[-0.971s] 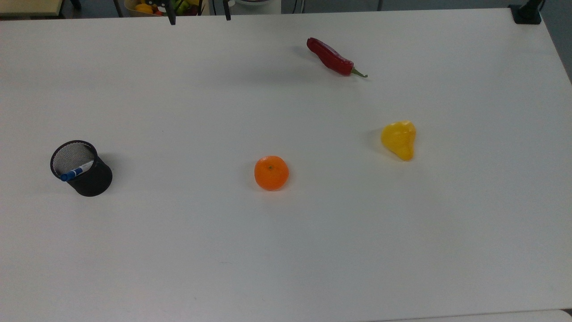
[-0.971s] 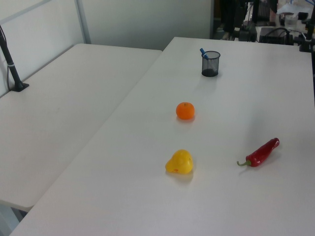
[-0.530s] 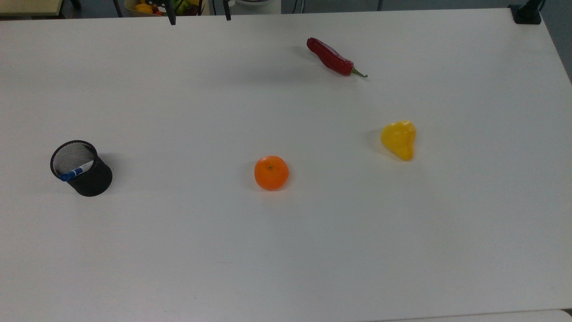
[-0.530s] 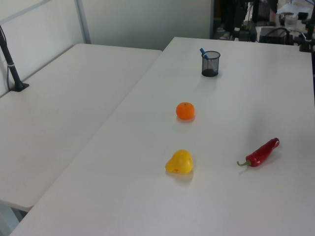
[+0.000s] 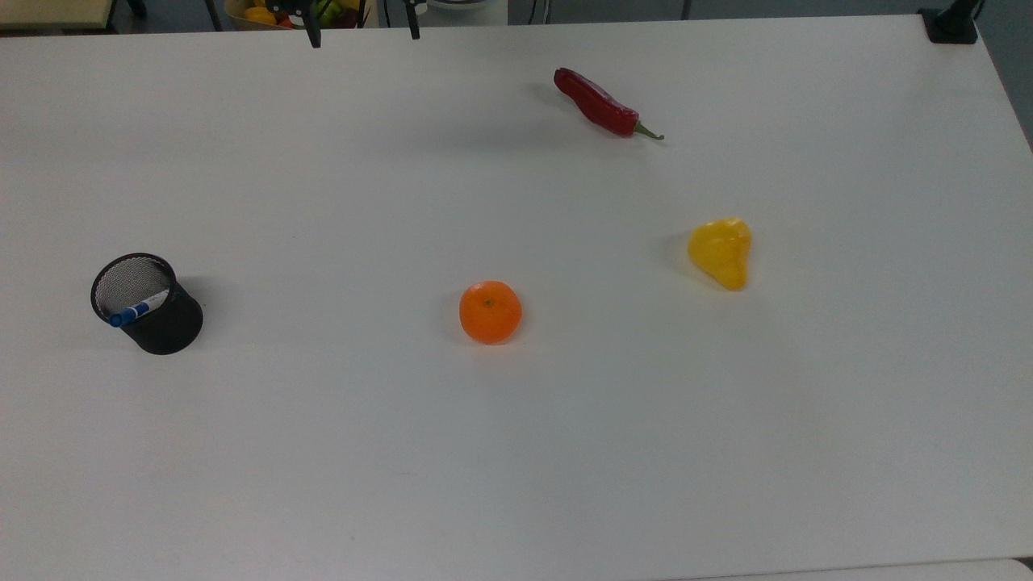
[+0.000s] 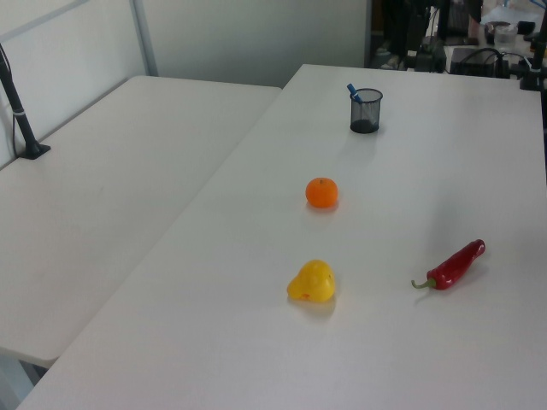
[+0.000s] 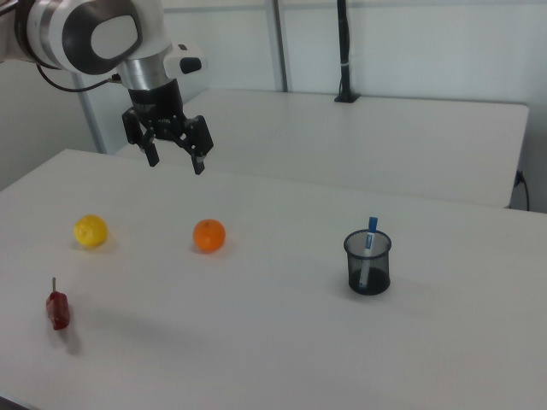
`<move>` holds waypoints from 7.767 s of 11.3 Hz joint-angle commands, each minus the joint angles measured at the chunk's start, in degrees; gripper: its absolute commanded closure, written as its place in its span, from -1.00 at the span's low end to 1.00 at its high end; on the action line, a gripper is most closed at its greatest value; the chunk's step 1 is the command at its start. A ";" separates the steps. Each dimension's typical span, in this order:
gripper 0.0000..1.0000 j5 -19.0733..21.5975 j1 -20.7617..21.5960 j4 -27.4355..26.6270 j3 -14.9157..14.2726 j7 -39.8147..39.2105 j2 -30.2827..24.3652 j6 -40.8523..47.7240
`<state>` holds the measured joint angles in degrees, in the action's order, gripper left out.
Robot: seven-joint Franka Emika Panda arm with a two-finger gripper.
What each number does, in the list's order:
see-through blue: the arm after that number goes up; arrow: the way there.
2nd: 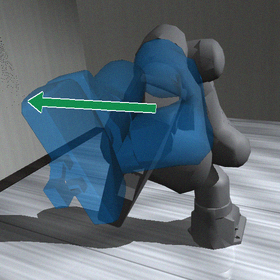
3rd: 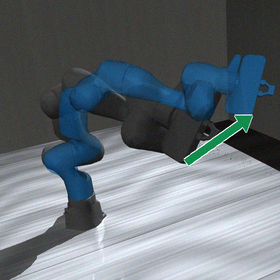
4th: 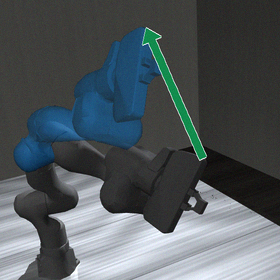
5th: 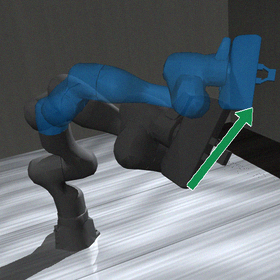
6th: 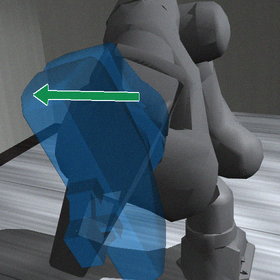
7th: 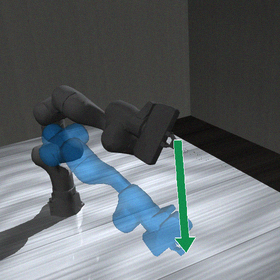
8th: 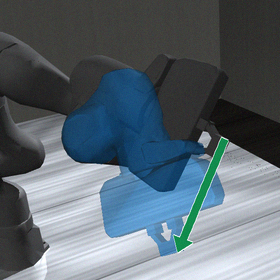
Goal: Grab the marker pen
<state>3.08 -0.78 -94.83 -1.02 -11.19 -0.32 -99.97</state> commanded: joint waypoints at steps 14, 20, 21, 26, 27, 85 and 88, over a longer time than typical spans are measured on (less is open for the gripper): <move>-1.00 -0.45 -2.03 -0.70 -2.15 -1.11 3.04 -18.57; -1.00 -0.97 -2.47 -0.88 -7.41 -0.94 7.08 -32.72; -1.00 -0.97 -2.47 -1.14 -7.85 -0.94 7.78 -34.83; -0.75 -0.62 -4.49 -1.14 -9.62 -0.94 13.92 -44.67; -0.73 -0.19 -4.84 -1.14 -9.62 -0.85 15.59 -47.66; 0.82 2.01 -7.13 -13.97 -10.85 -19.57 5.85 -19.82; 0.80 1.49 -7.13 -17.13 -10.85 -19.57 7.78 -23.06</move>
<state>4.49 -8.56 -108.55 -11.27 -29.10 7.10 -119.74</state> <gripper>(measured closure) 0.824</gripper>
